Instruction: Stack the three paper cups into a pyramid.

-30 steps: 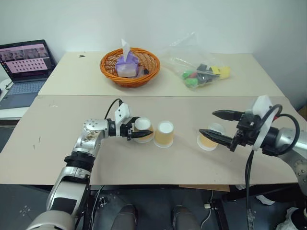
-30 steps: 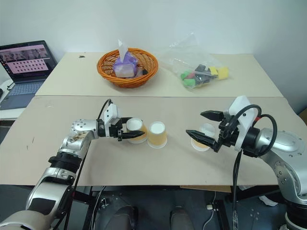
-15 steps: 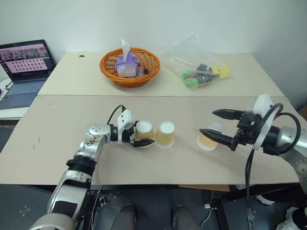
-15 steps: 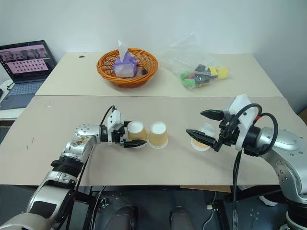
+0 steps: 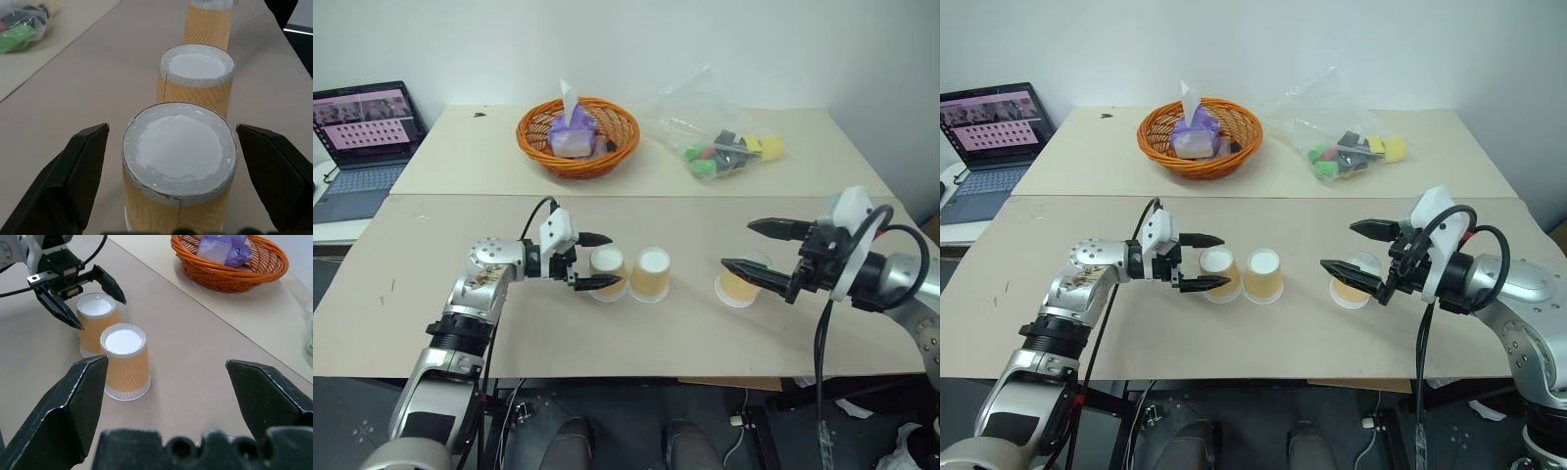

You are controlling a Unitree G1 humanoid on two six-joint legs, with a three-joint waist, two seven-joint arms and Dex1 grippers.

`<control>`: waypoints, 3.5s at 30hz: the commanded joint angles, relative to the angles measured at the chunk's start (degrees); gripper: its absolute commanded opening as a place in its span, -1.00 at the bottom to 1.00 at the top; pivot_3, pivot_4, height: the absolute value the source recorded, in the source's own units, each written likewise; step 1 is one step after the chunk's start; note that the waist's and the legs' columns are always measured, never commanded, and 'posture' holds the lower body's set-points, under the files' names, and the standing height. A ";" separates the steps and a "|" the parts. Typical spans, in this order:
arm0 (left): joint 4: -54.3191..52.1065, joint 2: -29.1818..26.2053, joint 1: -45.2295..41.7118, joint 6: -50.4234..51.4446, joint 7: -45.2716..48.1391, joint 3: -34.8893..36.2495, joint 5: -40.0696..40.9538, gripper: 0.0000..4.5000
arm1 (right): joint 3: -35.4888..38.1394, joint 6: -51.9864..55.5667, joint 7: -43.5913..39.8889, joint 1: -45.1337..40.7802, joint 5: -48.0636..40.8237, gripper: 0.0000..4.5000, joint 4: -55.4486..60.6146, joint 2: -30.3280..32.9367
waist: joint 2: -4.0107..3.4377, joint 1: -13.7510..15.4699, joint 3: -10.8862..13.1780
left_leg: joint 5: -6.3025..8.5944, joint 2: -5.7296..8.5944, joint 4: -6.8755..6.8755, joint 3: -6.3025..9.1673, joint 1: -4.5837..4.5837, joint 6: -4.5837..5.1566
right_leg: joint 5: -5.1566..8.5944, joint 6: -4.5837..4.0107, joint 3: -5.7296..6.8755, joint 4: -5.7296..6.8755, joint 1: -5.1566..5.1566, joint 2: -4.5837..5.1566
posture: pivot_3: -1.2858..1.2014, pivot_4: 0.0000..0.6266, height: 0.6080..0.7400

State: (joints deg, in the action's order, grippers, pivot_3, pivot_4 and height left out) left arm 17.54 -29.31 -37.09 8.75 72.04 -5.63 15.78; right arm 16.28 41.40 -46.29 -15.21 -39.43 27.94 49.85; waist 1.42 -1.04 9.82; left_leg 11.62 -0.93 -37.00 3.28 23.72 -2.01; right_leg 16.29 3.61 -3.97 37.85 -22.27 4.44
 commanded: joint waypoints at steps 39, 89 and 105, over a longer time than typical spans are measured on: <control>-23.51 -17.11 1.45 18.02 -0.63 8.48 13.69 0.97 | 2.04 -9.78 -9.07 3.84 6.32 1.00 -19.12 -0.23 | 0.01 -0.52 0.02 | 0.02 -0.04 0.05 -0.08 0.02 0.03 | 0.03 0.02 -0.02 -0.13 0.01 0.00 | 0.03 -0.52 1.00; -25.58 -15.39 5.10 18.02 -3.36 8.93 14.43 1.00 | -7.87 -14.82 -10.25 -7.06 12.70 0.41 -30.29 -9.35 | 0.00 -1.45 0.02 | 0.02 -0.06 0.04 -0.07 -0.10 0.03 | 0.03 0.01 -0.03 0.05 0.01 -0.02 | 0.03 -0.52 1.00; -27.29 -14.90 7.60 18.53 -4.39 8.66 14.93 1.00 | -16.34 -7.33 -25.97 -34.50 7.95 0.41 -28.34 -6.62 | -0.05 -1.50 0.05 | 0.02 -0.07 0.07 -0.06 -0.08 0.03 | 0.03 0.01 -0.03 0.03 -0.04 -0.02 | 0.03 -0.52 1.00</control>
State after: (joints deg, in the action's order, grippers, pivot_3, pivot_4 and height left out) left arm -8.43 -44.15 -28.64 27.69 67.59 2.12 29.64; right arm 0.31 33.15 -69.36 -46.45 -29.67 0.33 43.62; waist 1.37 -2.53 9.86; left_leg 11.63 -1.00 -36.94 3.23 23.64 -1.98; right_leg 16.32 3.63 -3.99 37.89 -22.30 4.42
